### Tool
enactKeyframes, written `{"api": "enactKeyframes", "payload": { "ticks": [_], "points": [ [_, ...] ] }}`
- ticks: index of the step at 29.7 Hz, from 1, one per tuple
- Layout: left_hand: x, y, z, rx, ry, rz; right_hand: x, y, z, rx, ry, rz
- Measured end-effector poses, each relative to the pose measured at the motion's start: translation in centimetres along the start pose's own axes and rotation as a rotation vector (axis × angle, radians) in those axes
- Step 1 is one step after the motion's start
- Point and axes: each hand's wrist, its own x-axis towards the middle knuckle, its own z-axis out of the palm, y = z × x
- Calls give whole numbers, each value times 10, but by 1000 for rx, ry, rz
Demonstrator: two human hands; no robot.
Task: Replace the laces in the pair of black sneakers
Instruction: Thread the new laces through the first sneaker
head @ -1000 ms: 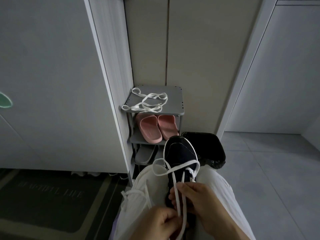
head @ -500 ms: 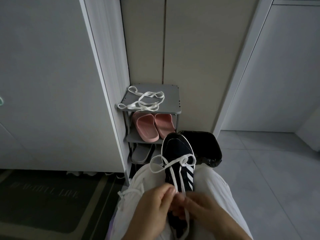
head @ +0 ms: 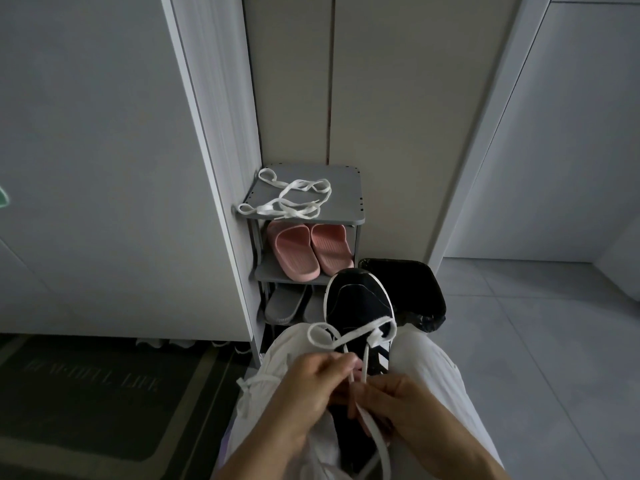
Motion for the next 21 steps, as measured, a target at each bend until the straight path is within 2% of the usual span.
{"api": "enactKeyframes", "payload": {
  "ticks": [2,4,7,10,12,14,17,19,21],
  "points": [
    [8,3,13,-16,16,-22,-4,2,-3,-119,-7,10],
    [11,0,15,20,64,27,-6,6,-7,-271,30,47],
    [12,-19,7,366,119,207,-11,8,-10,-448,93,98],
    [4,-36,5,756,-19,292,-12,10,-2,-764,142,105],
    [-5,-42,5,969,-53,321,-14,11,7,-931,136,109],
    [-8,-41,0,820,-26,317,-14,13,6,-971,115,80],
    [-6,-24,-5,155,-10,87,-13,7,-7,-787,57,31],
    [-4,-13,-6,-159,-50,-10,-14,0,-15,-650,155,-16],
    [-2,-7,-3,-244,-31,-62,-13,-6,-16,-557,307,-108]
  ]
}}
